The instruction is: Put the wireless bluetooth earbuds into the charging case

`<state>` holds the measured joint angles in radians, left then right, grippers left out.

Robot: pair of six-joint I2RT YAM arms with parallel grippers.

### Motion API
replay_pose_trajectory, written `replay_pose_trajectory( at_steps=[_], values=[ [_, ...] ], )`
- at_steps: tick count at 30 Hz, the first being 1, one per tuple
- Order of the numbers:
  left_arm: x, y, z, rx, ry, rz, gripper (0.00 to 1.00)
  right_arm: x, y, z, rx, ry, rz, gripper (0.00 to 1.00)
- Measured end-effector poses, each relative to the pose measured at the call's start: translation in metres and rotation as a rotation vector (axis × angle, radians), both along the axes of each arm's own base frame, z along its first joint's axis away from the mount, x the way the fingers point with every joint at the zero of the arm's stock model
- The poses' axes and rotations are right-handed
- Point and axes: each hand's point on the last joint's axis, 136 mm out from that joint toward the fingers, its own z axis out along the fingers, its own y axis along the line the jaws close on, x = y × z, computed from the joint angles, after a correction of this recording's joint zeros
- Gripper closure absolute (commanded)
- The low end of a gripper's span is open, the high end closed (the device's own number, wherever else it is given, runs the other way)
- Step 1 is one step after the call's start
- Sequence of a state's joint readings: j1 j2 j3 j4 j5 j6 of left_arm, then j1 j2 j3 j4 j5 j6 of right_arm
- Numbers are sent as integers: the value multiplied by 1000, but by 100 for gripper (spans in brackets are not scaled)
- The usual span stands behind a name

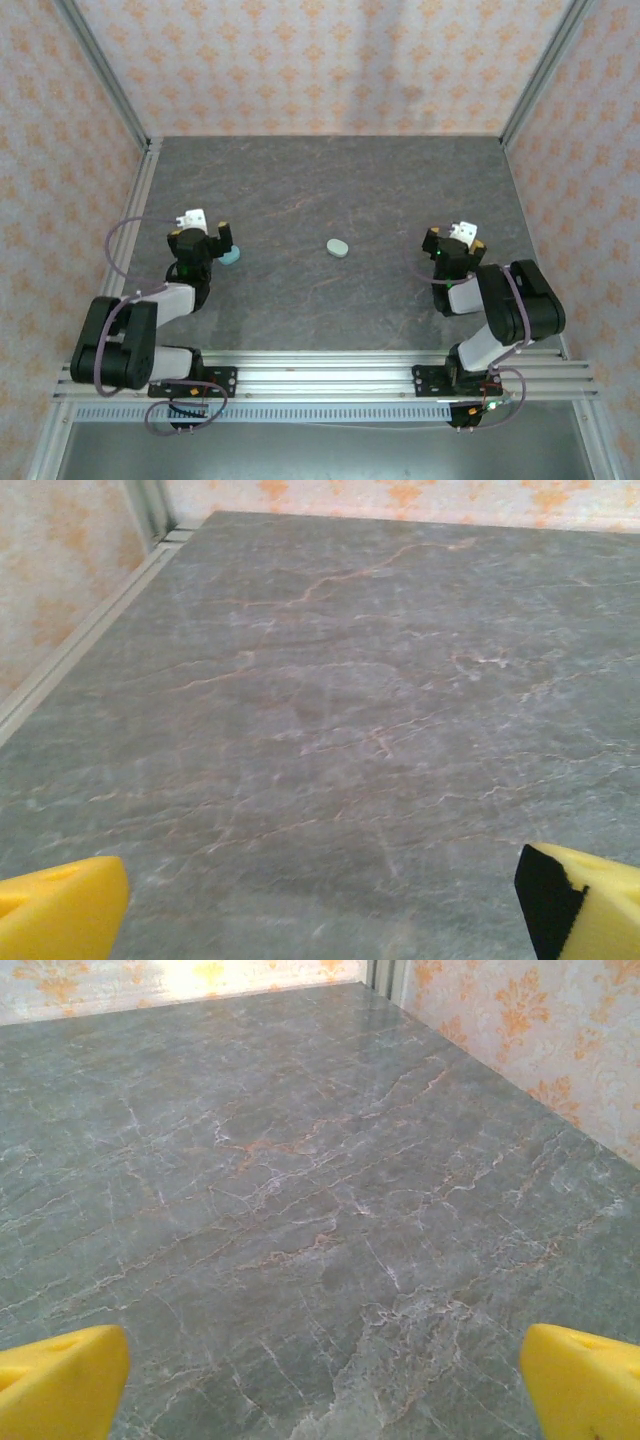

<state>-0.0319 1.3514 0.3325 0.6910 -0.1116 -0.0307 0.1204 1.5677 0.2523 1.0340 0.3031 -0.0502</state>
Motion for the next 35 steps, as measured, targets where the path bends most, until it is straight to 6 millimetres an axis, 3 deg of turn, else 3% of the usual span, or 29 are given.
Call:
replay_pose_trajectory(
  at_steps=[5, 11, 35],
  values=[
    [13, -10, -29, -5, 79, -63, 0, 23, -2, 19, 15, -37, -4, 1],
    [25, -14, -18, -4, 52, -85, 0, 28, -13, 21, 37, -34, -24, 0],
    [25, -14, -18, -3, 51, -85, 0, 26, -12, 15, 44, -12, -23, 1]
  ],
)
